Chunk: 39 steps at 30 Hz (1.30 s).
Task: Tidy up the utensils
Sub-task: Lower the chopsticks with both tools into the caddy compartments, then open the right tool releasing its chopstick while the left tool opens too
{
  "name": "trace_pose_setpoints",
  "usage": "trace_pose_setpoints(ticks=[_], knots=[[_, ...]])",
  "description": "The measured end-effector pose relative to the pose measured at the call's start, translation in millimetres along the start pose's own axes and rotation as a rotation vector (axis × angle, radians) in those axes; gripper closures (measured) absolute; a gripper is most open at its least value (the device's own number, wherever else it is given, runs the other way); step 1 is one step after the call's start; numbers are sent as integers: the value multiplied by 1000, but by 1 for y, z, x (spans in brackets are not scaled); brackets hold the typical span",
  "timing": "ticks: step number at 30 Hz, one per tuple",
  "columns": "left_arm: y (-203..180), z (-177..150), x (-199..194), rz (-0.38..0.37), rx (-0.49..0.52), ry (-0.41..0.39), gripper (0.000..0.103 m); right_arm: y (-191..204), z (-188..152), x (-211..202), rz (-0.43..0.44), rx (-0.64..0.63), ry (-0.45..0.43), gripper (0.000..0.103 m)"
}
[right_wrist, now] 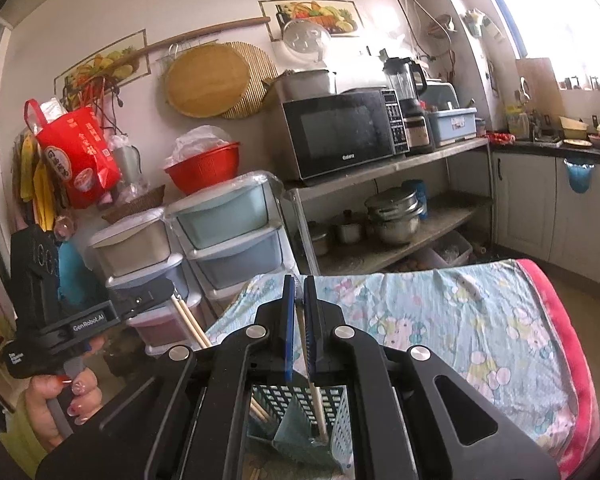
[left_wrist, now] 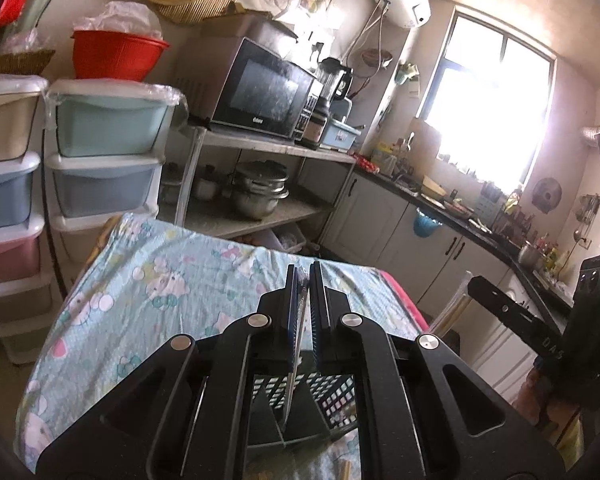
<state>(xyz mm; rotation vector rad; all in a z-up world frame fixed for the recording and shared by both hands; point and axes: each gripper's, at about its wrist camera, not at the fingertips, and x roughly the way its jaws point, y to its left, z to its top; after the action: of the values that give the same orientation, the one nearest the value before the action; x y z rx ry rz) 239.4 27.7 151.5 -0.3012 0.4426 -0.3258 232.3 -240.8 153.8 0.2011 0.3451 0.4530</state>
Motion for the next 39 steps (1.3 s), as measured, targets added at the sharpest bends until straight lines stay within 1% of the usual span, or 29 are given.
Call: trace_pose_setpoints(ticks=[5,6,7,9,11,12,13,15,16,17,18,19,20,22,25,27,28,29,30,31,33,35,38,39], knots=[[5,-12,5,10,0,26,100,-4,-10,1,5,23,27,97],[6,-14,5,12,-1,27,100,-5,-11,0,3,27,28,94],[8,-16,6,13,-4,31,100,-5,-12,0,0,30,27,88],[9,-20,6,17,-4,36,100,-6,-17,-3,0,35,23,84],[10,-23,5,26,0,38,100,-6,-21,-4,-3,37,25,83],[11,-24,5,29,-1,39,100,-6,-23,-5,-3,39,28,78],[11,-27,4,31,-1,39,100,-7,-25,-6,-2,43,29,70],[11,-28,4,39,1,38,100,-8,-29,-10,-8,48,23,62],[12,-30,3,44,1,36,99,-8,-31,-11,-11,47,22,61],[12,-32,3,49,0,37,95,-8,-34,-12,-12,45,24,60],[13,-33,3,51,-2,40,92,-8,-36,-12,-12,44,28,56],[14,-35,3,55,-7,44,83,-8,-38,-12,-12,44,33,52],[15,-36,3,55,-11,48,77,-8,-41,-12,-11,41,40,50],[17,-39,1,58,-17,48,75,-8,-44,-13,-12,38,48,46],[19,-42,-2,50,-26,45,63,-7,-49,-14,-12,36,56,42],[18,-44,-5,49,-29,41,58,-8,-51,-15,-13,38,57,39],[18,-45,-6,50,-28,39,54,-8,-52,-16,-12,40,59,37],[18,-45,-7,51,-28,38,49,-8,-53,-16,-12,40,61,36],[17,-47,-8,53,-26,35,45,-8,-54,-17,-13,39,63,36],[17,-47,-9,55,-24,33,39,-7,-54,-17,-13,37,65,35],[17,-49,-13,57,-25,28,32,-8,-57,-19,-16,33,72,33],[16,-50,-16,58,-26,22,19,-8,-59,-20,-18,32,76,31],[17,-53,-23,54,-33,12,11,-9,-64,-22,-23,28,89,30],[17,-53,-24,55,-34,11,11,-10,-65,-23,-24,28,92,30]])
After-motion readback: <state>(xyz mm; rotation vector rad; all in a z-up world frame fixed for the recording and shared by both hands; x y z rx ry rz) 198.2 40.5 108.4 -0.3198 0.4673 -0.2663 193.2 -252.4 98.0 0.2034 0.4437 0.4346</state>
